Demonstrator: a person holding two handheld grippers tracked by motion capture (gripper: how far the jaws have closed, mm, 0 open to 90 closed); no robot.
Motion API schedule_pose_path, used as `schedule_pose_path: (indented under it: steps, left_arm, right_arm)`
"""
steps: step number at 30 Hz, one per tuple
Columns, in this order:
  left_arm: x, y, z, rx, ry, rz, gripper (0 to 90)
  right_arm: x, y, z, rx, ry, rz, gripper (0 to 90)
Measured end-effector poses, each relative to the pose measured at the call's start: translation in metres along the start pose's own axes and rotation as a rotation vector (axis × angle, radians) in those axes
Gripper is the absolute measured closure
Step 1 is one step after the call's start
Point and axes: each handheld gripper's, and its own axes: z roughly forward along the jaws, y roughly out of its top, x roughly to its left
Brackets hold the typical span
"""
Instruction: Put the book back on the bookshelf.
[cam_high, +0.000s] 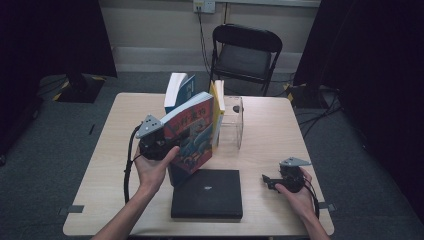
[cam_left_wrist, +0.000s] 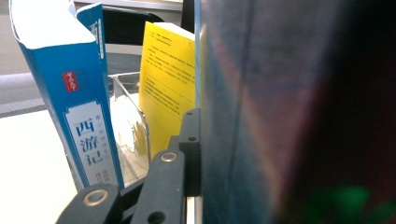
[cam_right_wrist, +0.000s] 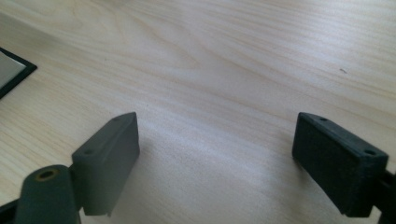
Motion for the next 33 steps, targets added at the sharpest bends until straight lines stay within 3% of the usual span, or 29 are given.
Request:
schedule_pose_path:
  steps: [9, 13, 24, 30, 33]
  left_arm:
    - [0.002, 0.012, 0.013, 0.006, 0.063, 0.031, 74.7]
    - [0.003, 0.014, 0.024, -0.006, 0.095, 0.014, 74.6]
    - [0.003, 0.010, 0.061, -0.013, 0.225, 0.001, 74.6]
    - [0.000, 0.009, 0.075, -0.018, 0.270, 0.009, 74.6]
    - [-0.004, 0.007, 0.084, -0.026, 0.300, 0.033, 74.7]
  right_arm:
    - [0.000, 0.000, 0.000, 0.000, -0.004, 0.003, 14.0]
    - [0.000, 0.000, 0.000, 0.000, -0.004, 0.003, 14.1]
    - [0.000, 0.000, 0.000, 0.000, -0.003, 0.003, 14.0]
    - [0.001, 0.000, 0.000, 0.000, 0.000, 0.000, 14.1]
    - [0.001, 0.000, -0.001, 0.000, 0.000, -0.001, 14.1]
